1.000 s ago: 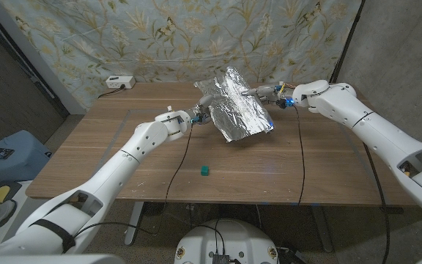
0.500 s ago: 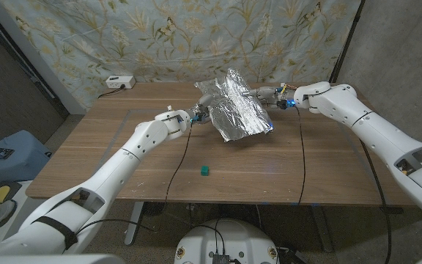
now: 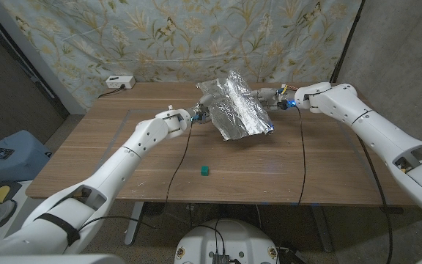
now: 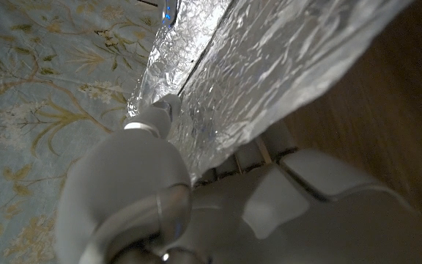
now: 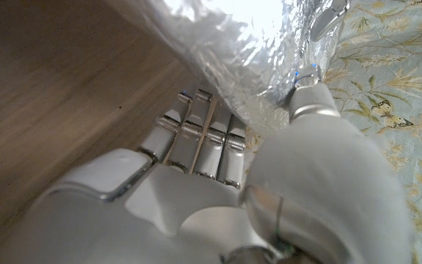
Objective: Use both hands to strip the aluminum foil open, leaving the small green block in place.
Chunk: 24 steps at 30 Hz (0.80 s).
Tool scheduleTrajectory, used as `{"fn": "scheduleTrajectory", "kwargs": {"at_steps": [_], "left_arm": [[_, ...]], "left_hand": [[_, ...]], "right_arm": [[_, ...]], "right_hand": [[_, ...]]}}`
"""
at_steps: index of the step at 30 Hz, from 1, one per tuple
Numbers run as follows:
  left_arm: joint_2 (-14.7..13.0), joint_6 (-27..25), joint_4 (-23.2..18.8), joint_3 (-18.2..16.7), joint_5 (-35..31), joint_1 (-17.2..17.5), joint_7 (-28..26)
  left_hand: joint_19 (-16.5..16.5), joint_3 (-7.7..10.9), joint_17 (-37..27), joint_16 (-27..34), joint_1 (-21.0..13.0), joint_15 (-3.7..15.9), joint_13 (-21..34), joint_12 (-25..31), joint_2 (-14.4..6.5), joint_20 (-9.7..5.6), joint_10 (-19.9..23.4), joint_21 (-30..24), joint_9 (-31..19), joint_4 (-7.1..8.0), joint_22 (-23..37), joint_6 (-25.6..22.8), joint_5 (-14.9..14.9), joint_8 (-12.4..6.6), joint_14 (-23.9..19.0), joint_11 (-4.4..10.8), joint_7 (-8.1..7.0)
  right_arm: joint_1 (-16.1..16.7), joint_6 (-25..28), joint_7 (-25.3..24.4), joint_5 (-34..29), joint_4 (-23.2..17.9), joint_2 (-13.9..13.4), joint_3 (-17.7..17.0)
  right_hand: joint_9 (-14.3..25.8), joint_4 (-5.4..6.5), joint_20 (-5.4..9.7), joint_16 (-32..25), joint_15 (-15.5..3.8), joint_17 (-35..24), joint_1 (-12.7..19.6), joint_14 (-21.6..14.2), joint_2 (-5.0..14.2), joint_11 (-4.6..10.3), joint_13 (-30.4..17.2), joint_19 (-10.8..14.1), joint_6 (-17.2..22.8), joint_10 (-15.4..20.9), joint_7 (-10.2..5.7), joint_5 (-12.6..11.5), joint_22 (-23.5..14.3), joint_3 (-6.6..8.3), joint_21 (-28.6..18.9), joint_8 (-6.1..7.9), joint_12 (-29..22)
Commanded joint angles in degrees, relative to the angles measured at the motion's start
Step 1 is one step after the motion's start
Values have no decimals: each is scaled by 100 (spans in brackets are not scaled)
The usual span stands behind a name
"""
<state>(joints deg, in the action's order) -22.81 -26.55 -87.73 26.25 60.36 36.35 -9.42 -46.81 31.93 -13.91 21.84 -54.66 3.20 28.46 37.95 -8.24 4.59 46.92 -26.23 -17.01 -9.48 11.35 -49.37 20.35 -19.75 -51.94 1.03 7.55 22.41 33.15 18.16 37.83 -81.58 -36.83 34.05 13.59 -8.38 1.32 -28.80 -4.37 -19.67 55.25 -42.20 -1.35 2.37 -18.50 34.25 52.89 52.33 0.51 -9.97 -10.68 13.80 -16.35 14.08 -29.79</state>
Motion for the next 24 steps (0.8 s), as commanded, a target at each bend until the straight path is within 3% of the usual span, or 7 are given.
{"fn": "scheduleTrajectory", "kwargs": {"at_steps": [1,8,24], "left_arm": [[-29,-126,62,-16,15,-74,32],[-69,-207,84,-38,35,-127,67],[-47,-315,241,-47,85,-230,177]], "left_hand": [[-89,19,-45,50,-29,75,96,130,-30,-53,242,-83,-97,18,28,-260,-28,-166,-129,108,-120],[-153,32,-55,65,-48,128,167,190,-22,-85,306,-135,-163,9,31,-315,-36,-241,-245,175,-145],[-166,46,-88,38,-60,163,289,261,-21,-126,341,-194,-280,19,34,-313,-52,-337,-296,179,-151]], "right_arm": [[-47,123,58,126,110,54,27],[-95,165,97,161,136,110,60],[-56,325,246,573,436,281,-60]], "right_hand": [[25,-9,-46,-13,-304,-15,408,-40,528,-38,-28,4,41,2,31,-25,-15,-35,10,42,-21],[29,-4,-49,-8,-309,-13,402,-36,540,-37,-20,-3,34,13,31,-27,-16,-40,14,34,-22],[24,-7,-62,4,-298,-4,400,-33,549,-41,-18,3,29,-37,34,-28,-17,-50,12,11,-4]]}}
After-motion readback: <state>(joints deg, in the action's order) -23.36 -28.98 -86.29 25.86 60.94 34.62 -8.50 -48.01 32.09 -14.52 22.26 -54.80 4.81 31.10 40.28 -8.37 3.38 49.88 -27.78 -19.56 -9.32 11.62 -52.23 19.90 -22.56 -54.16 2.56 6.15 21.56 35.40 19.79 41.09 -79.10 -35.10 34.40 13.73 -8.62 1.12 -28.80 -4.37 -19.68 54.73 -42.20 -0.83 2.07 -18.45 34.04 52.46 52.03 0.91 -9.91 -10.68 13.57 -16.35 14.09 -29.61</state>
